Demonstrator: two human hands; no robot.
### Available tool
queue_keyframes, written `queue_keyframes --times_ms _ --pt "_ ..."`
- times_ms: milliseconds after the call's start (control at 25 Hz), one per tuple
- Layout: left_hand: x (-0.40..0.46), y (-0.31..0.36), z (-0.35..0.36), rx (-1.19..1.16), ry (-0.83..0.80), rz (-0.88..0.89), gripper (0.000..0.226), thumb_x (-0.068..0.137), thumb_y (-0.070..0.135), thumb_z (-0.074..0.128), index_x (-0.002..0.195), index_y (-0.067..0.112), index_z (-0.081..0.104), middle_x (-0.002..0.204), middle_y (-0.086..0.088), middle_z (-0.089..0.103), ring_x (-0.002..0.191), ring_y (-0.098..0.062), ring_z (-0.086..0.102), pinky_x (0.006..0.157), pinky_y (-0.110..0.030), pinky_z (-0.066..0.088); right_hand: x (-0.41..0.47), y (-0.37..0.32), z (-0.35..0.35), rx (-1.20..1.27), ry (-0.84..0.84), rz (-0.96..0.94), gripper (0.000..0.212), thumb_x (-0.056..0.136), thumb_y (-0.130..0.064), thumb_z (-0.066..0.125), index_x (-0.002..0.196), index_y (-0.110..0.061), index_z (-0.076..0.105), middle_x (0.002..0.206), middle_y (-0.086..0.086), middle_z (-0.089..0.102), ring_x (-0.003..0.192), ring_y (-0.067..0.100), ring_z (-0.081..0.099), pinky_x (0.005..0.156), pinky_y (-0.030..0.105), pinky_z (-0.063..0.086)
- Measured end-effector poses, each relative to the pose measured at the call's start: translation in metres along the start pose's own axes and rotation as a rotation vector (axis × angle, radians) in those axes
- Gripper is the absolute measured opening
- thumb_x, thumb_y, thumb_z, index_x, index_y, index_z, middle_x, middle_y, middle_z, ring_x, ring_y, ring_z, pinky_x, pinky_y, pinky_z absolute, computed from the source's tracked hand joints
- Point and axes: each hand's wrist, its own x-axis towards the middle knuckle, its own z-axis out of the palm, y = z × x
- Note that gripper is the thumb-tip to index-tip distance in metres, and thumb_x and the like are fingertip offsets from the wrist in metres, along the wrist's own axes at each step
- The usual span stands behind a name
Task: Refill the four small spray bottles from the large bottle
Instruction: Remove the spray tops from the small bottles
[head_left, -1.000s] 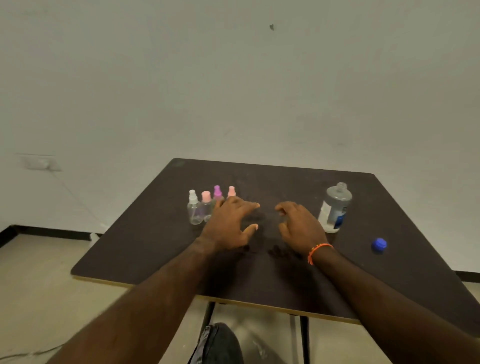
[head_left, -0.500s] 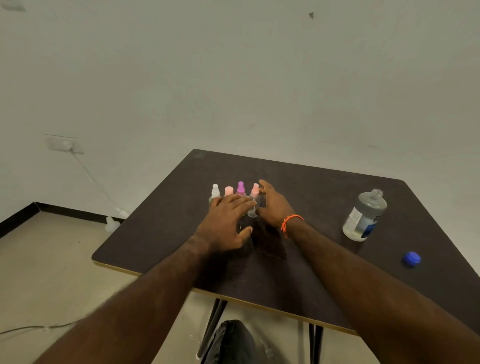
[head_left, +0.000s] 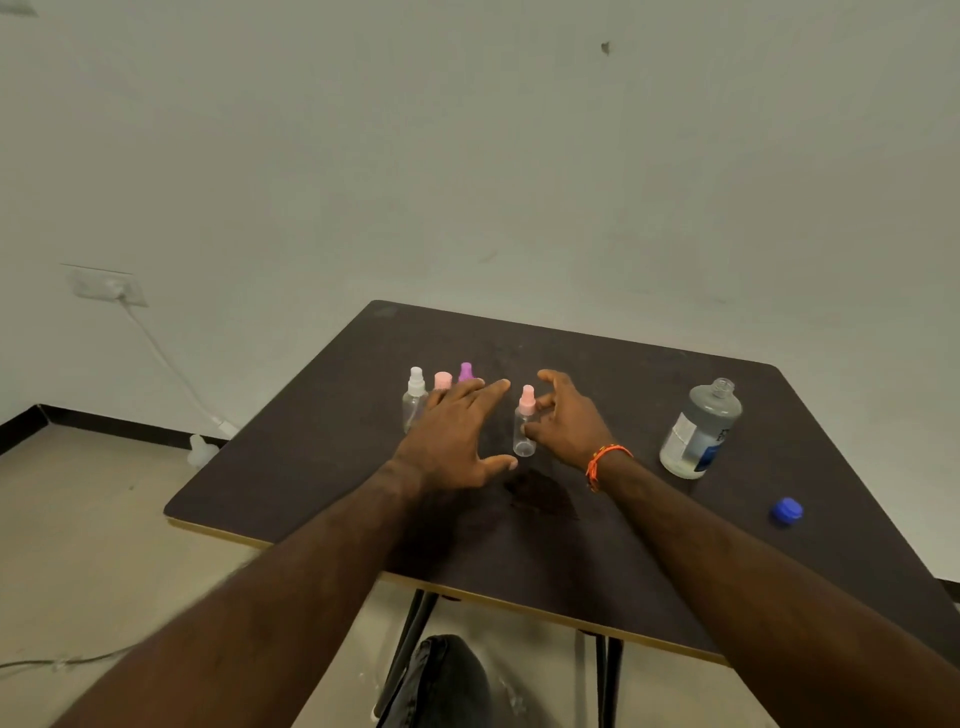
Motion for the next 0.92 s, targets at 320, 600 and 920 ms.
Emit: queue_keyframes --times_ms 320,600,920 --pt "0.018 0.054 0.047 -0.263 -0.088 -0.106 0.088 0.075 0.07 0.077 0.148 0.033 0.045 0.124 0.017 0.068 0.126 -0.009 0.054 0.109 -0.042 0.032 -0.062 0.023 -0.04 0.046 -0.018 0.067 0.09 0.079 -0.014 0.079 0.152 -0.026 0.027 0.12 0.003 0.064 0.099 0.02 0.067 0.095 0.043 0.055" --pt "0.017 0.079 0.063 -0.346 -0.018 -0.079 0.048 0.086 0.046 0.078 0.128 0.027 0.064 0.114 0.013 0.071 0.111 -0.008 0.061 0.097 -0.036 0.03 -0.079 0.036 -0.05 0.04 -0.06 0.078 0.081 0.082 -0.022 0.079 0.149 -0.026 0.034 0.125 0.003 0.061 0.095 0.014 0.067 0.093 0.037 0.057" --pt "0.031 0.075 0.064 -0.323 -0.127 -0.132 0.044 0.081 0.055 0.079 0.115 0.031 0.064 0.101 0.018 0.067 0.099 -0.008 0.063 0.103 -0.048 0.042 -0.062 0.018 -0.058 -0.25 0.065 -0.009 0.023 0.089 -0.039 0.069 0.097 -0.018 0.069 0.085 -0.004 0.067 0.076 0.012 0.061 0.066 0.026 0.049"
